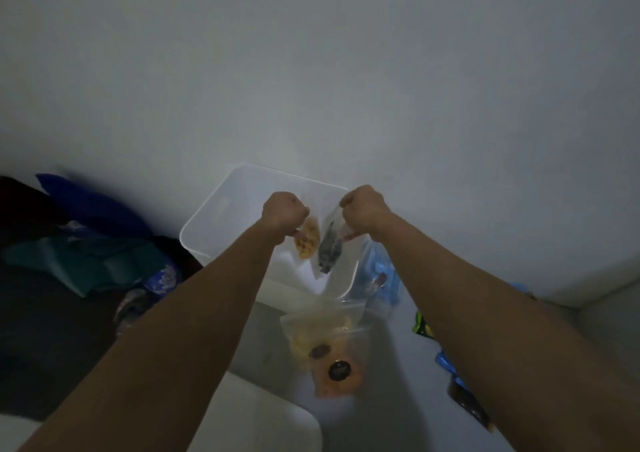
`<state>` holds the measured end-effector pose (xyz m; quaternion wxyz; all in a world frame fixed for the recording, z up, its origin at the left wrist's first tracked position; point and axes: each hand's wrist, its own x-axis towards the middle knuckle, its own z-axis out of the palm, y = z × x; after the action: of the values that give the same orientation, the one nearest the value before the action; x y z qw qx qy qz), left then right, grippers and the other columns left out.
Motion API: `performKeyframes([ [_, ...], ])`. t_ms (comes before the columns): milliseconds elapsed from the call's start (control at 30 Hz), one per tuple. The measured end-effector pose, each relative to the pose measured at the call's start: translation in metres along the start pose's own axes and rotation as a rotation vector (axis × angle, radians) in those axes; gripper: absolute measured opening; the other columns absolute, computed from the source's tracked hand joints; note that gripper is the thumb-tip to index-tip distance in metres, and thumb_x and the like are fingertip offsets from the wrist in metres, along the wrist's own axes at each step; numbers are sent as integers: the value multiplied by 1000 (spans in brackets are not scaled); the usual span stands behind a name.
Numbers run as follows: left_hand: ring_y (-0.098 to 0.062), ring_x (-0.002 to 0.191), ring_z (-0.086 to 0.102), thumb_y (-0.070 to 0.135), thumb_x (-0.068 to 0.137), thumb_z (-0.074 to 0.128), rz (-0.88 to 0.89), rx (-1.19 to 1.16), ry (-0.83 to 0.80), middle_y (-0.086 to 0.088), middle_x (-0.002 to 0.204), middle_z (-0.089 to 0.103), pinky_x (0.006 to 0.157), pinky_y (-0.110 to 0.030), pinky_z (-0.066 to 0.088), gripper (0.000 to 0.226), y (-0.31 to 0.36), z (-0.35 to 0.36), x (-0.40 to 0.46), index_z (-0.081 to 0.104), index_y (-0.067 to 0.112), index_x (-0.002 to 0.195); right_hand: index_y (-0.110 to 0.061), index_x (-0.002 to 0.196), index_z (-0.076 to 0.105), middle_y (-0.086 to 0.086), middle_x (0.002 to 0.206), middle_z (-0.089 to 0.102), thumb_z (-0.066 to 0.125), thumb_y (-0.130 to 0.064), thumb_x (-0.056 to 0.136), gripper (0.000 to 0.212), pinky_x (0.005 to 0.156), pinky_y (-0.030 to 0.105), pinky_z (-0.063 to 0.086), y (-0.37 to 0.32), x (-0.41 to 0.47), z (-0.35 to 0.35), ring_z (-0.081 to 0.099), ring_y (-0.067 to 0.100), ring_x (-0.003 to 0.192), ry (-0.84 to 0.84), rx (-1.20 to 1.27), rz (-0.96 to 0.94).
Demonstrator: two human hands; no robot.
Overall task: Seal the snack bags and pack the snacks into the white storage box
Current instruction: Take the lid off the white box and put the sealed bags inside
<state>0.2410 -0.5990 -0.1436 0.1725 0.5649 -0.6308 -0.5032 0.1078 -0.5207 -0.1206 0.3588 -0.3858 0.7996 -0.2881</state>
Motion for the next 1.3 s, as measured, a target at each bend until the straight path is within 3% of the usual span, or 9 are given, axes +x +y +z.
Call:
performKeyframes([
  [67, -35, 78, 70, 9, 82, 63, 3, 37, -19, -20, 90, 66, 73, -50, 60, 12, -13, 13, 15, 65, -3, 87, 5, 118, 55, 25, 117, 60, 49, 0, 88, 31, 49, 24, 58, 10, 10, 7, 66, 33, 97, -30, -23, 40],
  [167, -41, 88, 68, 9, 82, 63, 3, 71, -92, -22, 92, 65, 77, -51, 59, 7, -29, 31, 29, 64, 2, 80, 6, 117, 56, 26, 116, 61, 50, 1, 87, 31, 67, 35, 61, 20, 20, 10, 66, 35, 99, -56, -44, 64],
  [433, -26, 96, 59, 8, 89, 54, 65, 190, -272, -14, 107, 64, 86, -36, 52, 26, -21, 48, 9, 66, 0, 110, 1, 115, 62, 20, 122, 59, 53, -2, 79, 37, 89, 47, 54, 25, 9, -13, 63, 40, 103, 176, -161, -122],
  [533, -24, 84, 57, 3, 85, 58, 149, 200, -172, -18, 95, 62, 71, -30, 49, 18, -18, 37, -2, 69, -1, 98, -12, 95, 69, 10, 102, 68, 55, -6, 77, 23, 84, 45, 56, 33, -13, -21, 67, 31, 93, 205, -141, -128],
  [667, -23, 66, 66, 5, 82, 62, 173, 140, -106, -15, 81, 67, 64, -33, 57, 9, -13, 11, -32, 66, -1, 87, -7, 79, 70, 10, 78, 71, 59, -8, 76, 12, 70, 40, 61, 44, -59, -25, 70, 26, 75, 13, -209, -180],
  [800, -26, 61, 68, 13, 81, 66, 149, 247, -151, -18, 71, 71, 61, -33, 58, 19, -16, -10, -74, 68, -6, 80, -12, 75, 74, -8, 66, 67, 68, -6, 72, 9, 53, 9, 48, 63, -96, -13, 62, 0, 58, -205, -374, -257],
  [900, -22, 64, 68, 18, 79, 72, 155, 398, -200, -15, 75, 74, 63, -31, 56, 20, -35, -19, -100, 73, -2, 78, -13, 80, 75, -5, 78, 69, 70, -10, 74, 8, 62, 10, 44, 83, -107, 8, 61, 5, 71, -171, -491, -306],
  [1067, -11, 80, 64, 12, 68, 82, 306, 574, -257, -6, 102, 72, 73, -20, 48, 36, -69, -5, -124, 73, 9, 102, -19, 121, 61, 5, 123, 62, 65, -19, 81, 40, 99, 35, 44, 111, -116, 43, 54, 24, 116, -151, -595, -305],
  [1300, -23, 88, 67, 5, 78, 60, 399, 539, -16, -11, 99, 73, 78, -25, 52, 25, -78, 3, -140, 75, 9, 98, -11, 103, 66, 11, 108, 63, 53, -4, 84, 25, 83, 33, 49, 115, -133, 49, 62, 28, 100, -139, -819, -376],
])
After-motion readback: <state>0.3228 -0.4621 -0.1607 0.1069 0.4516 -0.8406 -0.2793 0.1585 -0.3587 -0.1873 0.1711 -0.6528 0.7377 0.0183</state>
